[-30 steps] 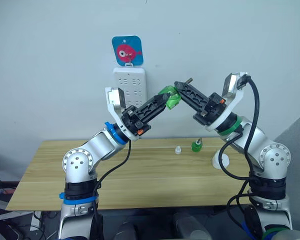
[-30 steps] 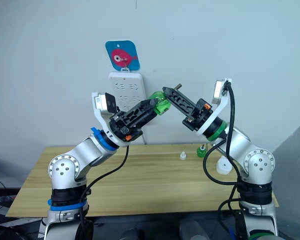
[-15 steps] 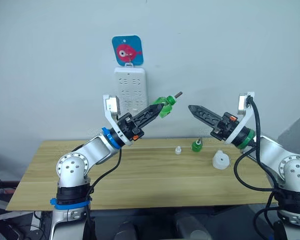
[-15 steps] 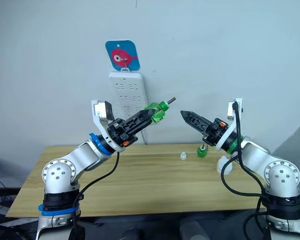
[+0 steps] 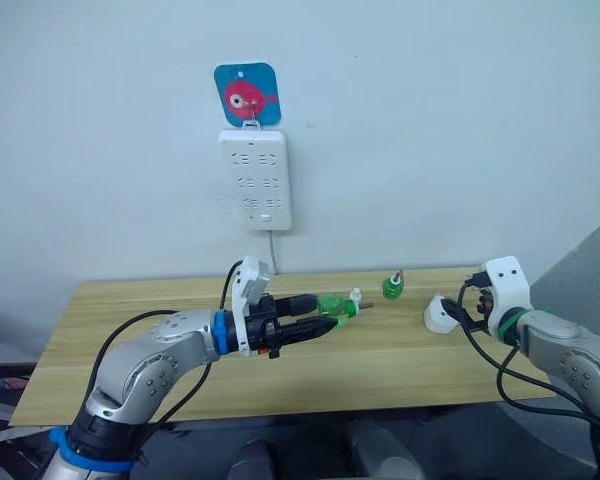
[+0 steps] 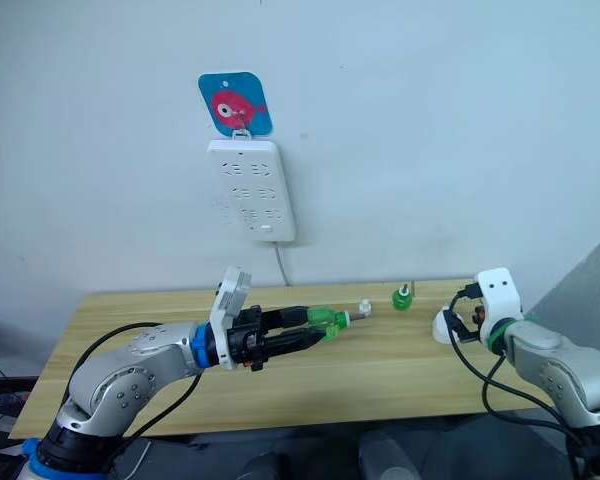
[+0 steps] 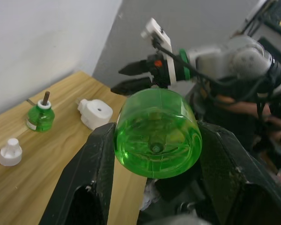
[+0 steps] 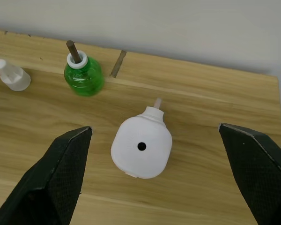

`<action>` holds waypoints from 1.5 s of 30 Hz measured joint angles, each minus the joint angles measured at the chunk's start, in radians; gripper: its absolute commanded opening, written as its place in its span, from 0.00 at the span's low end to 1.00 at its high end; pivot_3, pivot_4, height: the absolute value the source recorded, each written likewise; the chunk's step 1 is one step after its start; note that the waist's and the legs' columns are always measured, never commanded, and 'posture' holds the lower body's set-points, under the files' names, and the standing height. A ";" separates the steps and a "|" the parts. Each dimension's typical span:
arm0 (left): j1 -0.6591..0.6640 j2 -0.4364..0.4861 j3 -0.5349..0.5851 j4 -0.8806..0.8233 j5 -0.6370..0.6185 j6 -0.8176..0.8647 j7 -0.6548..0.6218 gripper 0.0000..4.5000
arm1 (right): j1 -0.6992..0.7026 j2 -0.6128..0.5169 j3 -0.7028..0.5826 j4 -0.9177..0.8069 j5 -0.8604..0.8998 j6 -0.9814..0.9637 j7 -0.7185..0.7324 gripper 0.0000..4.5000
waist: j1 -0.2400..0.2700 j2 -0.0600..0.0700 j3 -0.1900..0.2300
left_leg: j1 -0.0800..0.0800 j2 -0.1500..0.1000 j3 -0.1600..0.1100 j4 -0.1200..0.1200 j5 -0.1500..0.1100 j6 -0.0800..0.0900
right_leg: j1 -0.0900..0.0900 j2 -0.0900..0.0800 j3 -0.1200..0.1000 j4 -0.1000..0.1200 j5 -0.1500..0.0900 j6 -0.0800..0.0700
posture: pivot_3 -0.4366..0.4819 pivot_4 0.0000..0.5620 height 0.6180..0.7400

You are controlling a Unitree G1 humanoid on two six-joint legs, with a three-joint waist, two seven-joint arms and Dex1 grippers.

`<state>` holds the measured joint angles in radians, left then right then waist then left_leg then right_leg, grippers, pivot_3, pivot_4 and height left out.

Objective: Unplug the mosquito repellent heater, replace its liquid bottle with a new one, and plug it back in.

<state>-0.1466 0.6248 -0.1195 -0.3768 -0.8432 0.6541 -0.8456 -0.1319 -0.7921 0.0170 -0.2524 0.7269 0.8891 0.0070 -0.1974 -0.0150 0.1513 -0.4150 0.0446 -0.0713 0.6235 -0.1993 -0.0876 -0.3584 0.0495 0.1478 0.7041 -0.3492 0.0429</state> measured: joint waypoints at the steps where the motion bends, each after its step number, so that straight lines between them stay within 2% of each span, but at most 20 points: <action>1: 0.014 0.006 -0.002 -0.001 0.027 -0.017 -0.015 0.50 | -0.013 0.008 -0.001 0.006 -0.002 0.026 0.005 1.00 | 0.002 -0.001 0.005 | 0.000 0.000 0.001 0.000 0.000 0.000 | 0.000 0.000 0.001 0.000 0.000 0.000 | 0.27 0.27 1.00; 8: 0.064 0.006 -0.010 0.000 0.147 -0.111 -0.064 0.50 | -0.106 0.087 -0.076 0.101 -0.011 0.191 0.014 1.00 | 0.024 -0.004 0.021 | -0.003 0.000 0.001 0.000 -0.002 0.004 | -0.001 0.000 0.002 -0.003 0.000 0.001 | 0.31 0.31 1.00; 17: 0.104 -0.033 -0.031 0.003 0.241 -0.205 -0.088 0.50 | -0.254 0.191 -0.090 0.268 -0.114 0.394 -0.011 1.00 | 0.034 -0.004 0.037 | -0.003 0.000 0.002 -0.002 -0.004 0.006 | -0.002 -0.001 0.003 -0.006 0.001 0.002 | 0.35 0.31 1.00; 22: 0.139 -0.045 -0.034 0.003 0.272 -0.229 -0.089 0.50 | -0.323 0.231 -0.087 0.361 -0.198 0.412 -0.006 1.00 | 0.040 -0.004 0.037 | -0.004 0.000 0.002 -0.004 -0.004 0.006 | -0.003 -0.001 0.003 -0.006 0.001 0.002 | 0.39 0.30 1.00; 35: 0.180 -0.063 -0.042 0.000 0.311 -0.256 -0.089 0.50 | -0.367 0.271 -0.068 0.508 -0.334 0.392 0.059 1.00 | 0.060 -0.004 0.037 | -0.004 0.000 0.003 -0.006 -0.004 0.006 | -0.005 -0.001 0.003 -0.006 0.001 0.002 | 0.41 0.28 1.00; 40: 0.179 -0.075 -0.043 0.000 0.318 -0.272 -0.090 0.50 | -0.368 0.300 -0.099 0.515 -0.357 0.410 0.061 0.67 | 0.060 -0.004 0.037 | -0.004 0.000 0.003 -0.006 -0.004 0.006 | -0.005 -0.001 0.003 -0.006 0.001 0.002 | 0.40 0.28 1.00; 45: 0.161 -0.081 -0.046 0.008 0.320 -0.273 -0.103 0.50 | -0.349 0.318 -0.140 0.476 -0.372 0.438 0.060 0.67 | 0.059 -0.003 0.037 | -0.004 0.000 0.003 -0.006 -0.004 0.006 | -0.005 -0.001 0.003 -0.006 0.001 0.002 | 0.37 0.27 1.00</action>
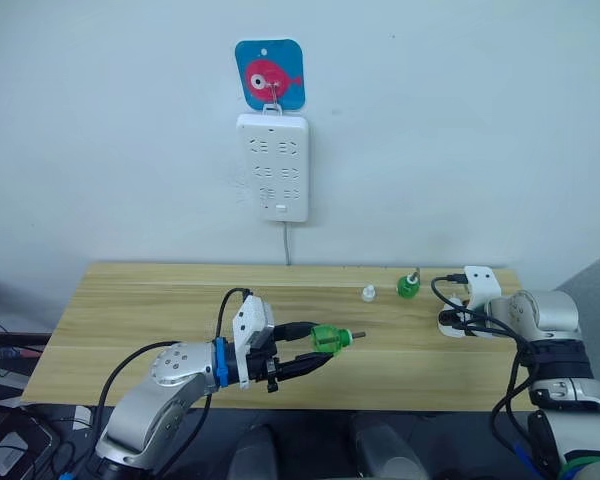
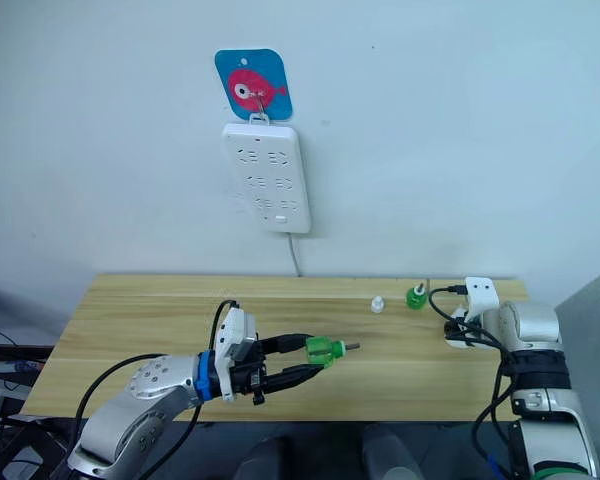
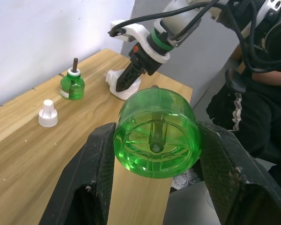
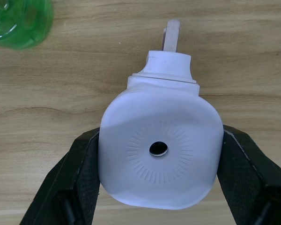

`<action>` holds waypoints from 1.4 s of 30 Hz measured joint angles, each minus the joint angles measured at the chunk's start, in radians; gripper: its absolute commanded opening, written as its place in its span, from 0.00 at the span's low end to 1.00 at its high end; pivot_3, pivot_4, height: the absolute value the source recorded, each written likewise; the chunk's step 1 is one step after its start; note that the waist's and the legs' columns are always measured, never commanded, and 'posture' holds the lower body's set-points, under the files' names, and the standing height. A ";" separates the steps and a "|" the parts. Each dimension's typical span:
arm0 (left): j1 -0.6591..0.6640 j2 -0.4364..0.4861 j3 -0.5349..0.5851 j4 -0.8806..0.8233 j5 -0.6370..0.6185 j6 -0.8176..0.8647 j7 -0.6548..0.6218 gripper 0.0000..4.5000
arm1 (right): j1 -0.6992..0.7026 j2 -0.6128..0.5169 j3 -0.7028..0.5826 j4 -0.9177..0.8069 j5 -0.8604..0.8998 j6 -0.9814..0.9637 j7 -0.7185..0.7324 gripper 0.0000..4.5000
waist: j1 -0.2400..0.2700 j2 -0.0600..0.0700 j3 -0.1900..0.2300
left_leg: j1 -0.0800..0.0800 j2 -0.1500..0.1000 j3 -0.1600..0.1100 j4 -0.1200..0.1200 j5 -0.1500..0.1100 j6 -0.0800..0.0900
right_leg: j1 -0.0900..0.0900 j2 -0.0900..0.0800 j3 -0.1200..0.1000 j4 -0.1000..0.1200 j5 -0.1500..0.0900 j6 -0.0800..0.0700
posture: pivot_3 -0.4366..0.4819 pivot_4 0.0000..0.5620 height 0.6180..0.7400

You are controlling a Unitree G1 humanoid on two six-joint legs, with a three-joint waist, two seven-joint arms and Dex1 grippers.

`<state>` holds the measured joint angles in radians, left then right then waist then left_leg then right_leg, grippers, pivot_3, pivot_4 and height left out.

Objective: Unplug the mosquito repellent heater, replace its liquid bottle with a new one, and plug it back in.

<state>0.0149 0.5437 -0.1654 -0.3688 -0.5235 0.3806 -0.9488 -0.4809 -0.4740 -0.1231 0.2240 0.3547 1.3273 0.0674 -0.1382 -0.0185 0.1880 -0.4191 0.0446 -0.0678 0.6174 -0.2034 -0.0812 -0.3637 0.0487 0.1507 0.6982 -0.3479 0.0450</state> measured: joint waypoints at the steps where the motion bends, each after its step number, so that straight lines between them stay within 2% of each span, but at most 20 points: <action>1: -0.009 -0.001 -0.001 0.006 0.000 0.000 -0.002 0.50 | 0.013 -0.001 -0.010 -0.026 0.001 0.010 0.006 0.67 | 0.000 0.000 0.000 | 0.000 0.000 0.000 0.000 0.000 0.000 | 0.000 0.000 0.000 0.000 0.000 0.000 | 0.37 0.26 1.00; 7: -0.084 0.002 0.032 0.049 -0.058 0.062 -0.024 0.50 | 0.130 -0.094 -0.100 -0.320 0.109 0.055 0.172 0.67 | 0.000 0.003 -0.002 | -0.009 0.000 -0.001 0.001 0.000 0.000 | -0.009 0.000 -0.001 0.002 0.001 0.001 | 0.31 0.21 1.00; 13: -0.239 0.072 0.127 0.067 -0.281 0.295 -0.076 0.50 | 0.220 -0.150 -0.221 -0.658 0.346 0.000 0.440 0.67 | -0.018 0.004 -0.004 | -0.011 0.000 -0.004 0.005 0.000 0.000 | -0.009 0.001 -0.006 0.003 0.001 0.002 | 0.25 0.16 1.00; 17: -0.369 0.165 0.203 0.106 -0.428 0.455 -0.130 0.50 | 0.212 -0.126 -0.250 -0.779 0.496 -0.057 0.527 0.67 | -0.039 0.003 -0.006 | -0.013 0.000 -0.006 0.010 0.000 0.000 | -0.010 0.001 -0.007 0.006 0.001 0.002 | 0.24 0.13 1.00; 22: -0.461 0.215 0.242 0.142 -0.503 0.557 -0.159 0.50 | 0.142 -0.059 -0.261 -0.807 0.679 -0.087 0.519 0.67 | -0.061 0.002 -0.011 | -0.013 -0.001 -0.006 0.013 0.001 -0.001 | -0.010 0.000 -0.007 0.012 0.002 0.003 | 0.26 0.10 1.00; 29: -0.510 0.212 0.286 0.145 -0.563 0.623 -0.111 0.50 | 0.071 -0.026 -0.241 -0.763 0.910 -0.103 0.417 0.67 | -0.059 0.002 -0.028 | -0.013 0.000 -0.008 0.013 0.001 -0.001 | -0.011 0.001 -0.009 0.016 0.002 0.003 | 0.29 0.09 1.00; 42: -0.528 0.187 0.328 0.144 -0.634 0.681 -0.041 0.50 | 0.070 -0.067 -0.157 -0.740 1.096 -0.195 0.313 0.67 | -0.057 0.001 -0.041 | -0.013 -0.001 -0.009 0.014 0.001 -0.001 | -0.011 0.001 -0.009 0.017 0.002 0.003 | 0.31 0.06 1.00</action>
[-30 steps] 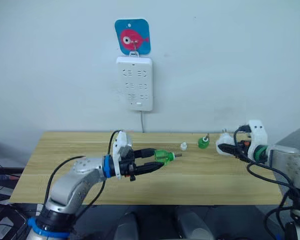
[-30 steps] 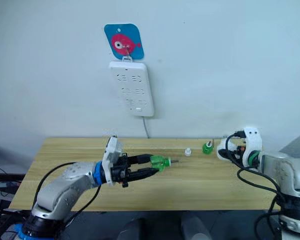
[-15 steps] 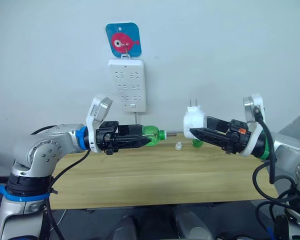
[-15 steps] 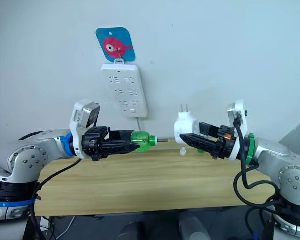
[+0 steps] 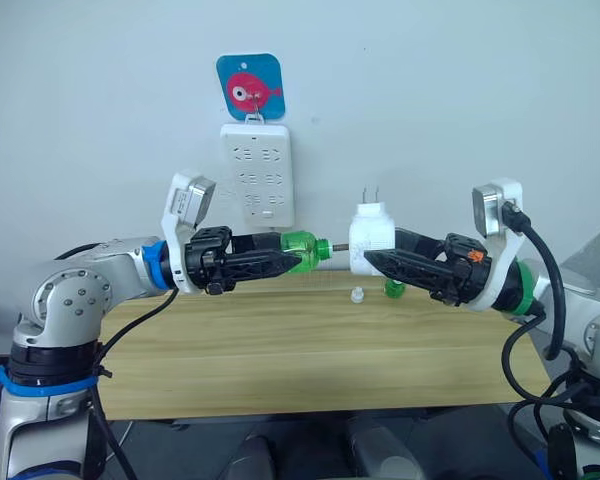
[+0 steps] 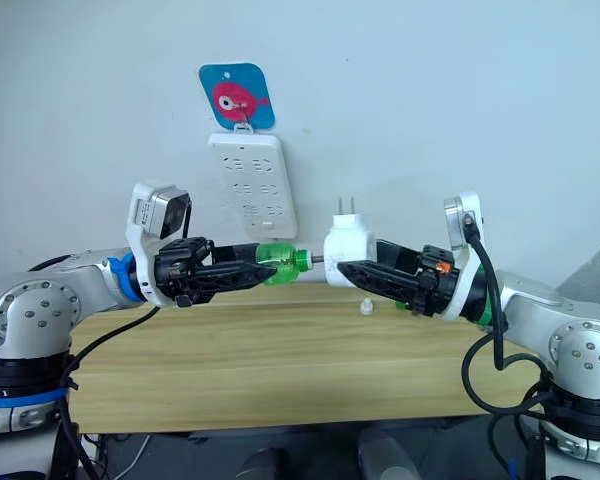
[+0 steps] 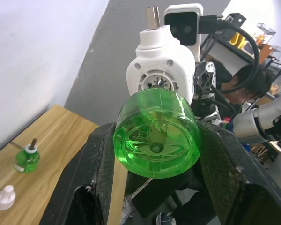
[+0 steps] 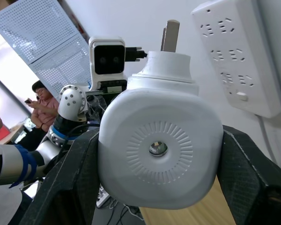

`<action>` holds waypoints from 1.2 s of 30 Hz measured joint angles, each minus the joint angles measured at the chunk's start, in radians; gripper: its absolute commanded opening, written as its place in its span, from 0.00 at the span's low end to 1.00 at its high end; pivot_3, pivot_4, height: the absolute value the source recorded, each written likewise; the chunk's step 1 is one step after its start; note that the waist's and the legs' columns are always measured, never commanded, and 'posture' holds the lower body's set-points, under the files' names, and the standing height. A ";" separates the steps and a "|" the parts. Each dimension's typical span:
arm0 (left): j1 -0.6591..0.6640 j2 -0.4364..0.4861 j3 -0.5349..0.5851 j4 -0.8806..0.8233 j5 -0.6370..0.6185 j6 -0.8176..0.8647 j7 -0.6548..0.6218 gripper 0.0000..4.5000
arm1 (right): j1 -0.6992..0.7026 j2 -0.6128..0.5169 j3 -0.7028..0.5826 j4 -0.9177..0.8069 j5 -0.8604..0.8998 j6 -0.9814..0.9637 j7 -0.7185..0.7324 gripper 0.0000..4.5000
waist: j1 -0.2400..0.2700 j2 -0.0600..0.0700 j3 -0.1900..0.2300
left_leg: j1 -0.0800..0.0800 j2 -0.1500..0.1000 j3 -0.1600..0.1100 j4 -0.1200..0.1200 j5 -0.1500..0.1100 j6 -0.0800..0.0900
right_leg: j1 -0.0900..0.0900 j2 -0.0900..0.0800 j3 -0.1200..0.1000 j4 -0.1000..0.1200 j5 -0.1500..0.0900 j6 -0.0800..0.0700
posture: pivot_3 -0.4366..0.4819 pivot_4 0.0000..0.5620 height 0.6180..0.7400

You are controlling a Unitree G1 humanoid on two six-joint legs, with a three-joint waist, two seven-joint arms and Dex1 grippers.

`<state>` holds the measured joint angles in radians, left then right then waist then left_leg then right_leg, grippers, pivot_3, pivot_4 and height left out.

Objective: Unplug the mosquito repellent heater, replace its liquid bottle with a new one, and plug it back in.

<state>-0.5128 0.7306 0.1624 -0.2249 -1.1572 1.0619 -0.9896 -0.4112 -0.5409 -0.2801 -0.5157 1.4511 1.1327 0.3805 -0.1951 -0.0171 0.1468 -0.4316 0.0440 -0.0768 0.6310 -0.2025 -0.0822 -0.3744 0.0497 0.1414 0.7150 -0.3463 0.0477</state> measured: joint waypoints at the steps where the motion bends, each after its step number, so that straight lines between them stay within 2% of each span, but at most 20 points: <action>1: 0.000 -0.002 0.000 0.000 -0.001 0.000 0.001 0.50 | 0.001 -0.006 0.008 0.000 0.016 -0.009 -0.011 0.67 | 0.000 0.000 -0.001 | 0.000 0.000 0.000 0.000 0.000 0.000 | 0.000 0.000 0.000 0.000 0.000 0.000 | 0.31 0.06 1.00; 9: 0.000 -0.013 0.000 -0.005 -0.021 0.018 0.016 0.50 | 0.011 -0.052 0.050 -0.001 0.074 -0.055 -0.046 0.67 | 0.000 -0.001 -0.019 | 0.000 0.000 0.000 0.001 0.000 0.000 | 0.001 0.000 0.000 0.001 0.000 0.000 | 0.30 0.05 1.00; 36: 0.000 -0.028 -0.049 -0.019 0.021 0.004 -0.046 0.50 | 0.034 -0.141 0.134 0.000 0.126 -0.108 -0.035 0.67 | 0.001 -0.001 -0.022 | 0.000 0.000 -0.001 0.006 0.000 0.000 | 0.002 0.000 0.000 0.002 0.000 0.000 | 0.31 0.06 1.00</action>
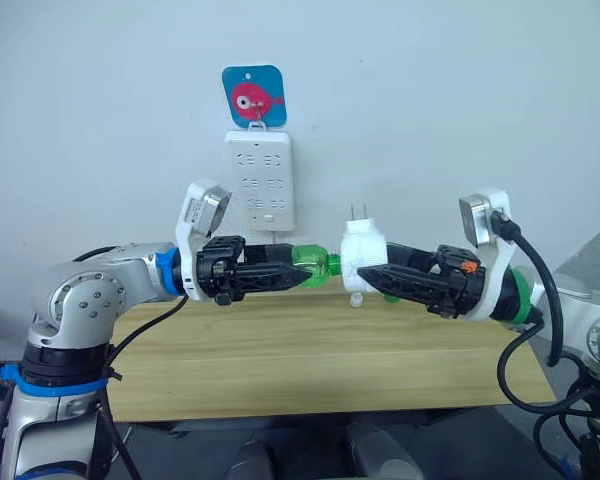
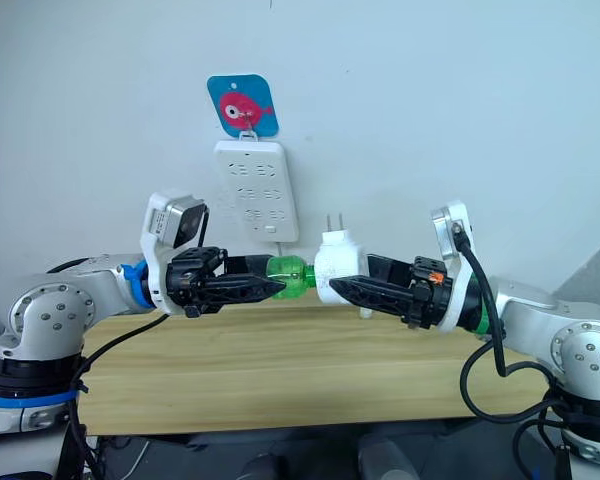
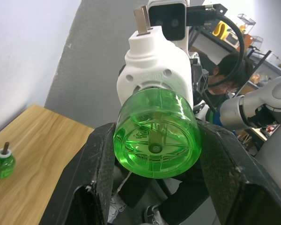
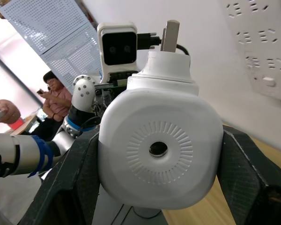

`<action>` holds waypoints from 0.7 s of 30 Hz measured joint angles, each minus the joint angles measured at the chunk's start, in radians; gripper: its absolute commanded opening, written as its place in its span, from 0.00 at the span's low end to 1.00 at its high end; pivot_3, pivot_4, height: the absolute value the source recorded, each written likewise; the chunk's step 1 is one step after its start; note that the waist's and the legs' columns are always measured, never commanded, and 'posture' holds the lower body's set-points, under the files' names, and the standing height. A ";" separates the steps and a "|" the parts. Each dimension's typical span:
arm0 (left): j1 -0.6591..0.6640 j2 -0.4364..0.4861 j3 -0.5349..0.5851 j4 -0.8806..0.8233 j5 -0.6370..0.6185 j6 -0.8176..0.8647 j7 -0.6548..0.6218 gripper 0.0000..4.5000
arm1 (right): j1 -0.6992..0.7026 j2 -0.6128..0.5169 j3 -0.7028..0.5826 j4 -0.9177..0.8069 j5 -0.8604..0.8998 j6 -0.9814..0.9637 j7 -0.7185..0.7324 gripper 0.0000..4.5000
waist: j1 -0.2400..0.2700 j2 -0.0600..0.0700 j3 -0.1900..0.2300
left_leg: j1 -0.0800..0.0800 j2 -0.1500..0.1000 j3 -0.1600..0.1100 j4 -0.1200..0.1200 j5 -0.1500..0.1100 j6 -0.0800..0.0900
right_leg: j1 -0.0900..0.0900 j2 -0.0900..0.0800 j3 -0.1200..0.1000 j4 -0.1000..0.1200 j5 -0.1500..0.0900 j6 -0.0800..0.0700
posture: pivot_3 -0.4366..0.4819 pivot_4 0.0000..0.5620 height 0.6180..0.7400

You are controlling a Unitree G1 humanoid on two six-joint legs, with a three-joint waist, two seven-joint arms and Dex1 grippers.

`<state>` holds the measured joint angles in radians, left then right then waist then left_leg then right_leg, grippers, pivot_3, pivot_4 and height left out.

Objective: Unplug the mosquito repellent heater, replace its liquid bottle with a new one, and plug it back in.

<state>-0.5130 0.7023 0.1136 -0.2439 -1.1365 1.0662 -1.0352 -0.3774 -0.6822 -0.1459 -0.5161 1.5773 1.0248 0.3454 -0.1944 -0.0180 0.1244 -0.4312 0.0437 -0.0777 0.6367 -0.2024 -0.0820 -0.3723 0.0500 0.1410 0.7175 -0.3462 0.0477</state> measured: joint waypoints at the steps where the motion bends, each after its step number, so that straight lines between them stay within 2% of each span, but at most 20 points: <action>1: 0.000 -0.002 -0.001 0.000 0.000 0.000 0.001 0.50 | -0.003 -0.003 0.004 0.000 0.001 -0.001 0.000 0.67 | 0.000 0.000 0.000 | 0.000 0.000 0.000 0.000 0.000 0.000 | 0.000 0.000 0.000 0.000 0.000 0.000 | 0.31 0.06 1.00; 18: 0.008 -0.034 0.010 0.000 0.025 -0.025 -0.001 0.50 | -0.050 0.011 0.048 0.021 0.017 -0.016 -0.035 0.67 | 0.000 0.000 0.000 | 0.000 0.000 0.000 0.006 0.000 0.000 | 0.002 0.000 0.000 0.001 0.001 0.001 | 0.31 0.06 1.00; 21: 0.011 -0.051 0.006 -0.005 0.039 -0.030 0.001 0.50 | -0.065 -0.001 0.061 0.024 0.023 -0.009 -0.059 0.90 | 0.000 0.000 0.000 | 0.000 0.000 0.000 0.006 0.000 0.000 | 0.002 0.000 0.000 0.001 0.001 0.001 | 0.31 0.07 1.00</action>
<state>-0.5020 0.6508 0.1198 -0.2490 -1.0980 1.0365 -1.0344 -0.4424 -0.6828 -0.0845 -0.4918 1.6008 1.0153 0.2868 -0.1940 -0.0177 0.1242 -0.4313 0.0439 -0.0780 0.6426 -0.2025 -0.0818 -0.3701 0.0504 0.1413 0.7182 -0.3457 0.0488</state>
